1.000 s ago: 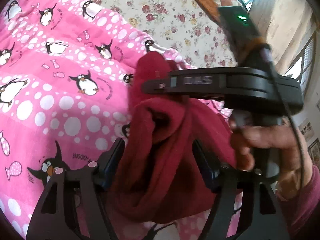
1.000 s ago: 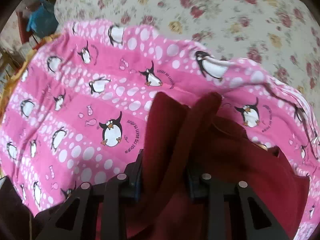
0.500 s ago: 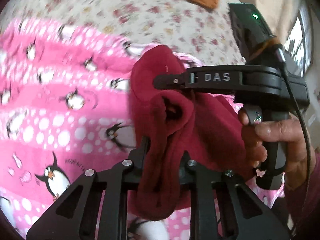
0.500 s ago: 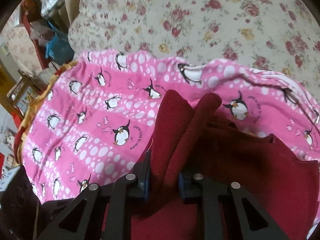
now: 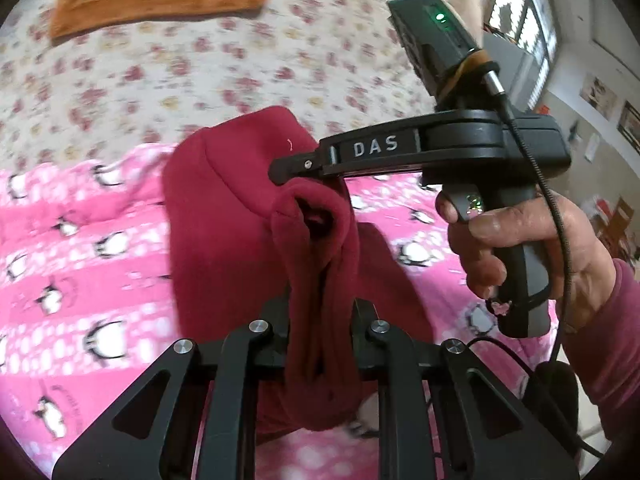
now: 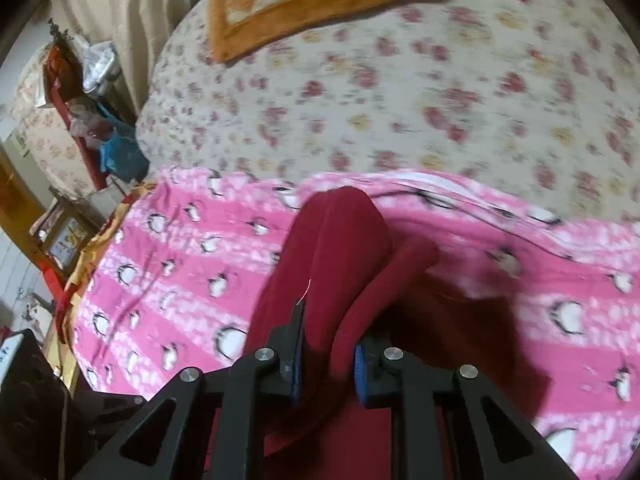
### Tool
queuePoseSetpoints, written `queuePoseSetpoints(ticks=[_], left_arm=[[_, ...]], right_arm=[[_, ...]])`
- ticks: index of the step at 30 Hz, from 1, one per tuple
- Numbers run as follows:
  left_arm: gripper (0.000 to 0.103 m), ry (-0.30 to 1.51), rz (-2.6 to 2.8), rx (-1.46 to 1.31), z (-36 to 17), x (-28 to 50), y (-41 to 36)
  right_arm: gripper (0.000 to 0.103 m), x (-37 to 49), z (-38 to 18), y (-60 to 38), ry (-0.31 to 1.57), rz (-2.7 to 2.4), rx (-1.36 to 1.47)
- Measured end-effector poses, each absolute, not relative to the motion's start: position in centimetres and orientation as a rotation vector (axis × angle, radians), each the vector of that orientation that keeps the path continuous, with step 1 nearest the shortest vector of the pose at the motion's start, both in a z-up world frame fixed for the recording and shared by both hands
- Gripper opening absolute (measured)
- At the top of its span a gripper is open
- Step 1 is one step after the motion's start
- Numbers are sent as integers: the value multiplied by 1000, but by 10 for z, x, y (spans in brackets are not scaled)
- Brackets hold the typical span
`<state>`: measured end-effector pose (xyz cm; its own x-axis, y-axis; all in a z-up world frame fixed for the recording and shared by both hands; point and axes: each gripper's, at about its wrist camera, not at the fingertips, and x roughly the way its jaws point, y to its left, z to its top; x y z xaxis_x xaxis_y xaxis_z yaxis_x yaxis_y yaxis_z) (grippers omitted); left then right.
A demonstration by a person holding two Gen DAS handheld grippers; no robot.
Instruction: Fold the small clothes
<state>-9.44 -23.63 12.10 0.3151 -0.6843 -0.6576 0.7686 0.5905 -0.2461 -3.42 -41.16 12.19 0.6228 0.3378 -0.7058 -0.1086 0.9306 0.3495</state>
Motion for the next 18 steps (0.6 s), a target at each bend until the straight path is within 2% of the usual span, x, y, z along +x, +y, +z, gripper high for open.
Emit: queuePoseSetpoints(ticks=[8,15,17,18], left_arm=[[15,897,-1005,139,96,-104,-299],[15,932,-1000,123,81,-113,-307],[26,960,-1006,128,78,-113,-310],[38,970,-1019,139,80,-116,-308]], right_arm=[[17,-57,89,-485,887,160,410],[16,-73,62,-506,906,111,499],[16,-73,53,-510,918,87,521],[16,-72,49,-512,930,69,519]])
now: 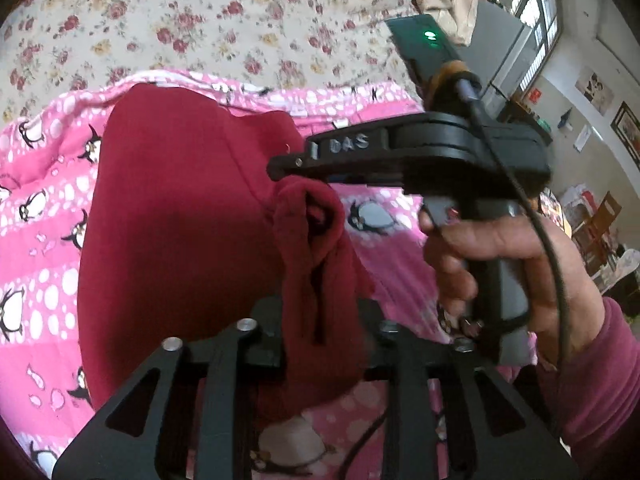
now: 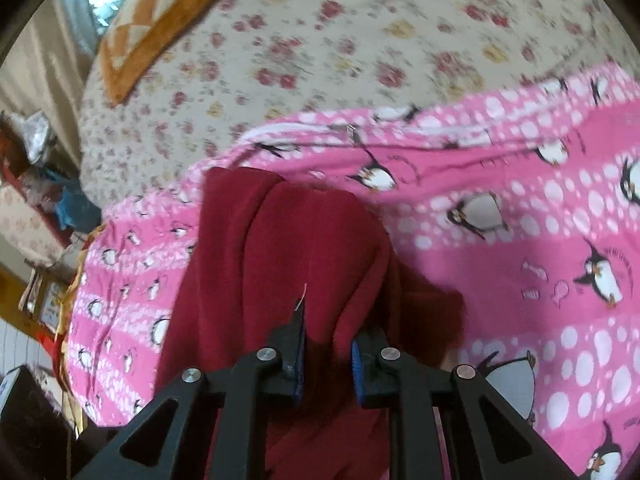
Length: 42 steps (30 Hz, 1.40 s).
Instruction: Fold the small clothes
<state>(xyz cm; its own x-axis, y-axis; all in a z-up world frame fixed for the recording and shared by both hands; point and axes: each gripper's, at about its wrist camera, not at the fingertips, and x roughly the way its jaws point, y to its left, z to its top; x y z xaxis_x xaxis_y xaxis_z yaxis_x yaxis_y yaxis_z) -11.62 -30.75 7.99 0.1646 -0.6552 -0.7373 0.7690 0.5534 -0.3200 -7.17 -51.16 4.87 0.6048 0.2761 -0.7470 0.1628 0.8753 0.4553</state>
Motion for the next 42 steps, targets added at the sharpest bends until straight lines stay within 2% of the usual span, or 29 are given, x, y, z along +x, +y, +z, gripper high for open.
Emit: queuePoseSetpoints(ticks=[1,2,4,9,16,19,22,29,33,36,42], left_arm=[[53,977,-1044,152,83,-120,-303],[57,978,-1076,161,89,-125,-294],[58,952,-1103,163,98,-130,-275],[61,911,-999,161,99,-119,-225],[61,1035,-864,2,69,-85,-210],[61,1013,-856,45,65,-92,-215],[61,1009,-857,80,62,-96,-219],[61,1002,-829,88,66,-96,-219],[61,995,-807,93,71,-93,-218],[61,985,-796,104,73,-92,-220],[61,973,-783,123,74,-90,-223]], right_arm=[[23,-71,46,-513,939,42,519],[39,-73,47,-515,938,11,520],[50,-85,57,-521,912,-72,508],[50,-126,88,-515,854,13,550],[50,-127,97,-451,872,105,345],[34,-128,78,-443,949,28,231],[33,-143,52,-456,974,25,274],[35,-161,56,-471,944,37,406],[36,-162,80,-460,901,30,350],[46,-157,92,-454,868,15,330],[46,-139,69,-457,926,-78,341]])
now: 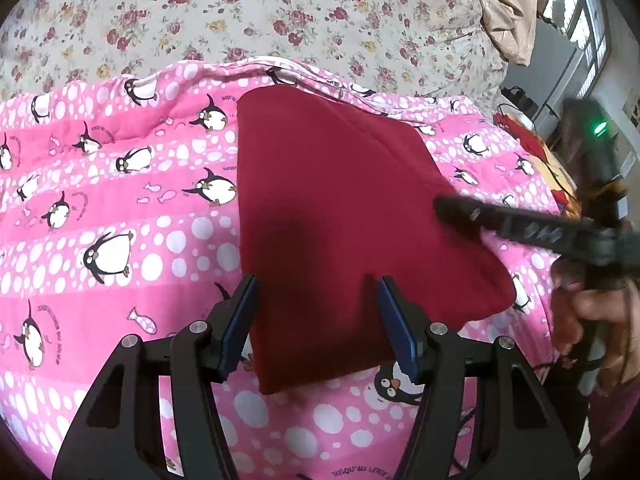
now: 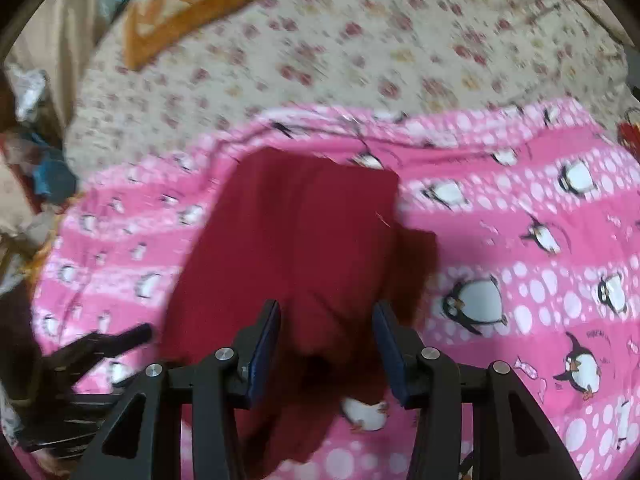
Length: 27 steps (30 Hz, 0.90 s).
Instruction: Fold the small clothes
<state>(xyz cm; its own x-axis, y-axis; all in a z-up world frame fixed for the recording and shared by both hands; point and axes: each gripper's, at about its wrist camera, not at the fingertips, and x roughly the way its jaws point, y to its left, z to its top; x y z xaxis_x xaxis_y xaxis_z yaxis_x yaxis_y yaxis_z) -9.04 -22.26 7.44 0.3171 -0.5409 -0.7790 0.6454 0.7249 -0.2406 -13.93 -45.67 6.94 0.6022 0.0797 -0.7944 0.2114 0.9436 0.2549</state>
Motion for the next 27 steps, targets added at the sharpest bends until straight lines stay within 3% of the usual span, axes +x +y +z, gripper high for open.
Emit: queuePoseSetpoints(ticks=[6,8,10,11,17,22,24,27], left_arm=[[61,1004,-820,68,75,-74,-224],[67,1046,-860,-14,73,-61,-223],[81,1063,-881,-103,71,-50,-221],[82,1068,-883,-144,69,-43,-220],[82,1218,-868,-299,38,-4,-226],[86,1237,-894,-302,24,-2,-239],[82,1224,-919,-246,29,-7,-244],[62,1168,-942,-185,44,-17,-239]], right_arm=[[50,-145,42,-475,939,-51,443],[66,-148,45,-482,907,-40,473],[78,-152,44,-492,871,-34,523],[85,-153,41,-499,853,-24,564],[95,-127,13,-508,869,60,684],[95,-107,6,-498,845,131,679],[78,-101,5,-492,843,150,679],[63,-103,17,-486,836,136,660]])
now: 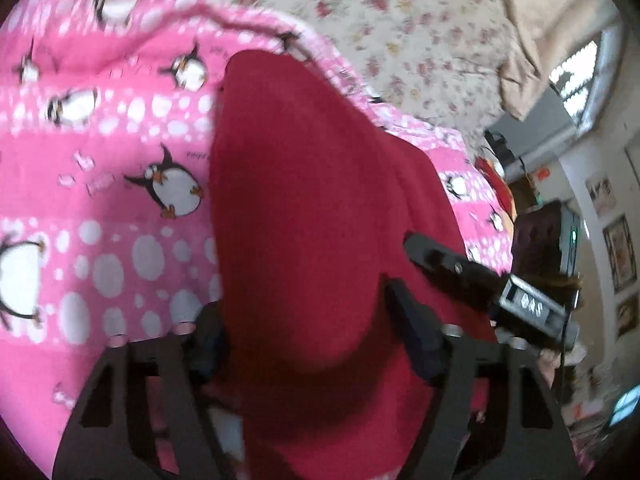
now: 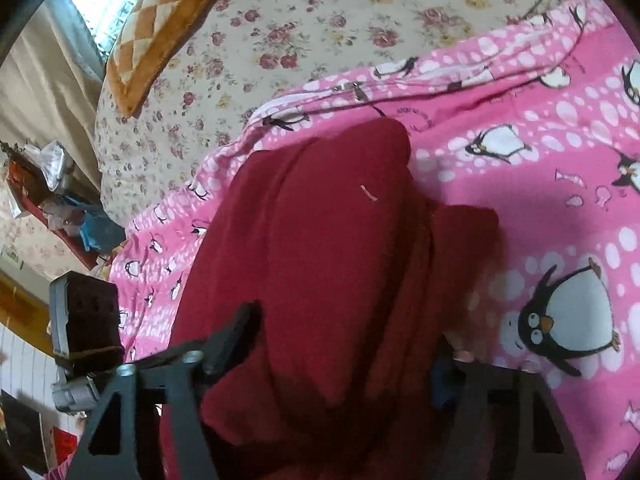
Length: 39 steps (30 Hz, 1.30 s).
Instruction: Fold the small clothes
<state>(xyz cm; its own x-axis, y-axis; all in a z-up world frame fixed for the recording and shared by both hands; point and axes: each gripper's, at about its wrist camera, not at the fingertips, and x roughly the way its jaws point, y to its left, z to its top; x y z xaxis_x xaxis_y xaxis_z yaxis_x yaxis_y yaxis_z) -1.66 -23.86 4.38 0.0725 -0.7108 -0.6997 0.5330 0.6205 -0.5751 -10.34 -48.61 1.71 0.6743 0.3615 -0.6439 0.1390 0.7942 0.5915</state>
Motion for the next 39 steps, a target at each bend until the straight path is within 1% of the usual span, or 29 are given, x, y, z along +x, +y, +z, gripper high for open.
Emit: queuePoseSetpoints(ticks=[1,2,8,10,12,13,15,16,17,18,23,27,28,31,32,33,35,36,39], left_arm=[[60,1156,-952,-167,51,-21,-235],[60,1141,-965,-160,60,-28,-227],[60,1094,-980,-157,101,-71,-167],[60,1099,-951,-184,103,-87,-141],[60,1131,-907,-188,93,-100,-122],[60,1153,-873,-174,83,-105,-117],[60,1204,-791,-139,61,-112,-112],[65,1213,-765,-131,53,-115,-111],[66,1194,-751,-134,53,-118,-109],[70,1171,-740,-132,56,-122,-108],[70,1072,-671,-14,74,-138,-112],[70,1038,-606,18,77,-147,-108],[70,1039,-598,15,76,-146,-107],[70,1028,-557,13,77,-150,-104],[70,1023,-543,19,79,-152,-103],[70,1017,-535,23,80,-156,-100],[70,1004,-526,31,84,-161,-100],[70,997,-523,33,85,-163,-100],[70,968,-504,45,90,-170,-98]], right_arm=[[57,-105,20,-486,831,134,659],[54,-109,26,-484,822,147,662],[53,-132,56,-450,822,277,676],[53,-142,59,-430,833,327,671],[53,-149,53,-411,867,371,667],[53,-150,47,-402,892,382,658],[61,-150,31,-387,958,363,612],[64,-149,22,-382,1006,322,583],[66,-152,19,-380,1018,314,572],[66,-154,20,-381,1014,314,568],[66,-186,56,-384,964,228,424],[66,-211,91,-373,861,181,287],[66,-215,97,-367,833,183,262],[55,-224,106,-344,785,234,210],[53,-222,106,-337,784,243,186],[52,-221,102,-328,791,245,142],[48,-218,88,-318,834,209,58],[48,-216,78,-315,860,176,19],[46,-216,49,-322,933,153,46]])
